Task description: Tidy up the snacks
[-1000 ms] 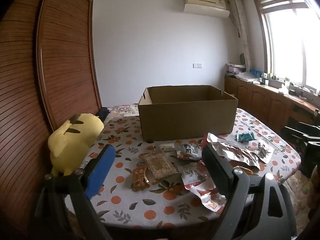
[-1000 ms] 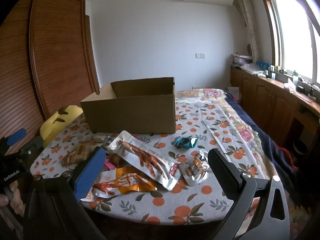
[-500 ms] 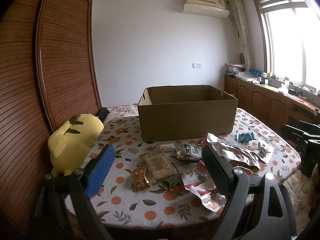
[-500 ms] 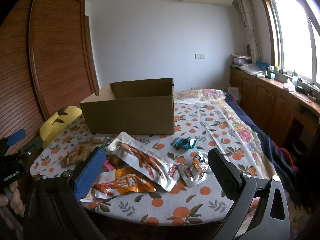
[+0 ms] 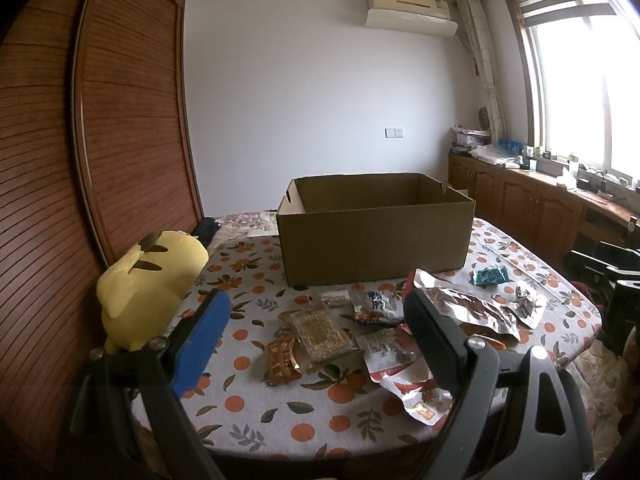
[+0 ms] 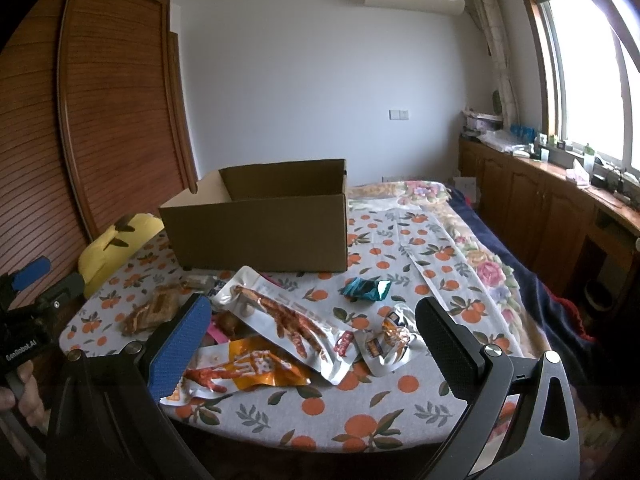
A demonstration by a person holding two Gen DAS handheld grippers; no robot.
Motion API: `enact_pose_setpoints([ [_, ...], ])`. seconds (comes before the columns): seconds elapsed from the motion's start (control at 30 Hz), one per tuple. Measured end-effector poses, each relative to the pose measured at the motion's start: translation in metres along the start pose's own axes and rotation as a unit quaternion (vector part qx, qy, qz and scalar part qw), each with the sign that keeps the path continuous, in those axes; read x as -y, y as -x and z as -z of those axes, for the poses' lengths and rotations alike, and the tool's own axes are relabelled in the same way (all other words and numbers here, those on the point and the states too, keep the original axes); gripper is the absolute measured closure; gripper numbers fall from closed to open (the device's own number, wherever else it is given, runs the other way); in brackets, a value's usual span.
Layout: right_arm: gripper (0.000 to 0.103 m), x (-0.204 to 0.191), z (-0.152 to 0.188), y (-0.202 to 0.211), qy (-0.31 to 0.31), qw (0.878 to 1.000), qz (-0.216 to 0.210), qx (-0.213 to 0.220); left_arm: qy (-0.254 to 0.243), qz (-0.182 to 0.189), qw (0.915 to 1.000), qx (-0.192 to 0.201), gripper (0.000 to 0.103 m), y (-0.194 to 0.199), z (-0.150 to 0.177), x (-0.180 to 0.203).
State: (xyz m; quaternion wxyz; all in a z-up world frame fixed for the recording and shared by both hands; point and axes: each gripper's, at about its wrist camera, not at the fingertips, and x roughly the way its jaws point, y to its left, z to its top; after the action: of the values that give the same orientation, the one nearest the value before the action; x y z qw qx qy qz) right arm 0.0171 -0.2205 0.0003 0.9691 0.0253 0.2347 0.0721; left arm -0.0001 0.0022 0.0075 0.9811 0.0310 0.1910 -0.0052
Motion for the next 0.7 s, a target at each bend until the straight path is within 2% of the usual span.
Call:
enact_pose_setpoints([
  [0.7, 0.000, 0.0001, -0.0003, 0.0010, 0.002, 1.000, 0.001, 0.002, 0.000, -0.001, 1.0000, 0.002, 0.014, 0.0009, -0.0003, -0.0014],
])
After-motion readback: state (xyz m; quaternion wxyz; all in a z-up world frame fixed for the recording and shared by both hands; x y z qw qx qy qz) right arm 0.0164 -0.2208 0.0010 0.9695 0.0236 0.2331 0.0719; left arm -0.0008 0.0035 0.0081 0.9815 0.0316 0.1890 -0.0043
